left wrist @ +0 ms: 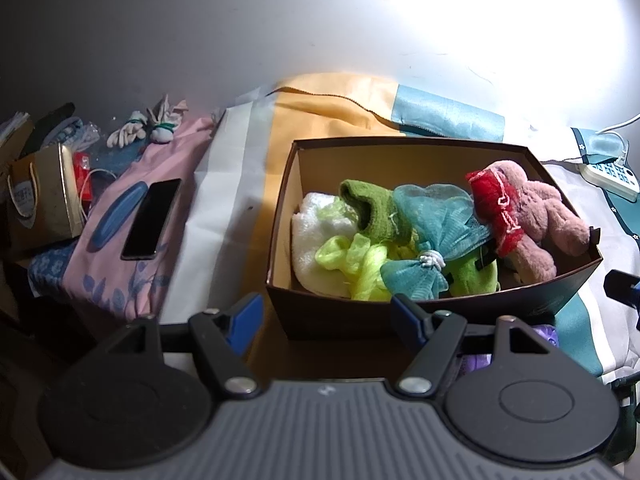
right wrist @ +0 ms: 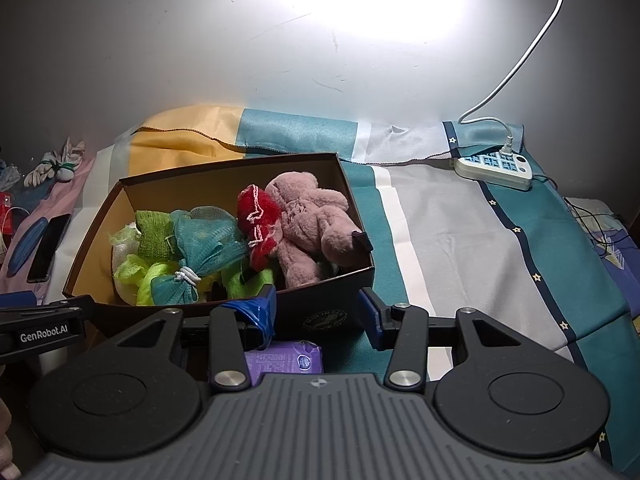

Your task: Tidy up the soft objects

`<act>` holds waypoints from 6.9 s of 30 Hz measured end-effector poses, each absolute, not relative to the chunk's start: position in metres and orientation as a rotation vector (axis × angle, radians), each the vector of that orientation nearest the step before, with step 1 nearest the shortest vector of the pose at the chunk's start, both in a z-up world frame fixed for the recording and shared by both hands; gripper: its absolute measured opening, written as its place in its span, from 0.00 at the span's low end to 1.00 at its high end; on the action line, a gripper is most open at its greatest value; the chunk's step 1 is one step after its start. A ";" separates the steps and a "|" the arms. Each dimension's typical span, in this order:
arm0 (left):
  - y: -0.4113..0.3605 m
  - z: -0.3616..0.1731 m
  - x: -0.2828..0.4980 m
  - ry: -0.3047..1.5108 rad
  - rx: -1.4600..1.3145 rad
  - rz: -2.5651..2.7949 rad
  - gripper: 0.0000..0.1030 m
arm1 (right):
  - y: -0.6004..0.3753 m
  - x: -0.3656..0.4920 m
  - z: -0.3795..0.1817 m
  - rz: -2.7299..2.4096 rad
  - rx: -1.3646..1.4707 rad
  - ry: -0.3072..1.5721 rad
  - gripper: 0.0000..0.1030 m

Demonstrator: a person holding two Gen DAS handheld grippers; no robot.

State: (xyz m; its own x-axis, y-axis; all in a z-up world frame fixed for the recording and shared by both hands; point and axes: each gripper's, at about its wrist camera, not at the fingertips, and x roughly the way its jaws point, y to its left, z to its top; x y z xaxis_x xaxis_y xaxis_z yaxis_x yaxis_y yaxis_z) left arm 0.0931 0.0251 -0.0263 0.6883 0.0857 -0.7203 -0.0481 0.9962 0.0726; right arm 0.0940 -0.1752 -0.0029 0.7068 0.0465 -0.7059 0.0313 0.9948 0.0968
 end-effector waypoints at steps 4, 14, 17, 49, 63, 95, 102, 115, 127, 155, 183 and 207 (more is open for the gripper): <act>0.025 -0.027 0.094 0.814 0.047 0.081 0.70 | -0.175 0.094 -0.003 0.016 0.102 0.790 0.28; 0.027 -0.029 0.095 0.828 0.043 0.089 0.70 | -0.174 0.093 -0.003 0.028 0.101 0.788 0.29; 0.027 -0.030 0.096 0.833 0.043 0.087 0.70 | -0.174 0.093 -0.002 0.033 0.104 0.782 0.29; 0.026 -0.034 0.101 0.853 0.047 0.099 0.70 | -0.175 0.089 0.003 0.087 0.141 0.721 0.29; 0.030 -0.029 0.099 0.825 0.044 0.113 0.70 | -0.175 0.087 0.006 0.100 0.156 0.696 0.29; 0.051 0.005 0.106 0.683 0.129 0.217 0.70 | -0.172 0.087 0.012 0.111 0.125 0.689 0.30; 0.049 0.006 0.101 0.685 0.103 0.212 0.71 | -0.170 0.089 0.016 0.089 0.087 0.693 0.30; 0.034 0.003 0.098 0.701 0.073 0.178 0.71 | -0.180 0.093 0.012 0.049 0.103 0.724 0.30; 0.036 -0.009 0.104 0.745 0.034 0.170 0.71 | -0.182 0.098 0.005 0.052 0.128 0.741 0.30; 0.019 -0.035 0.111 0.838 0.022 0.077 0.71 | -0.182 0.112 -0.011 -0.005 0.124 0.817 0.30; 0.020 -0.032 0.109 0.821 0.023 0.090 0.71 | -0.182 0.109 -0.008 -0.006 0.114 0.805 0.31; 0.020 -0.030 0.107 0.817 0.028 0.088 0.71 | -0.180 0.106 -0.004 0.026 0.123 0.766 0.31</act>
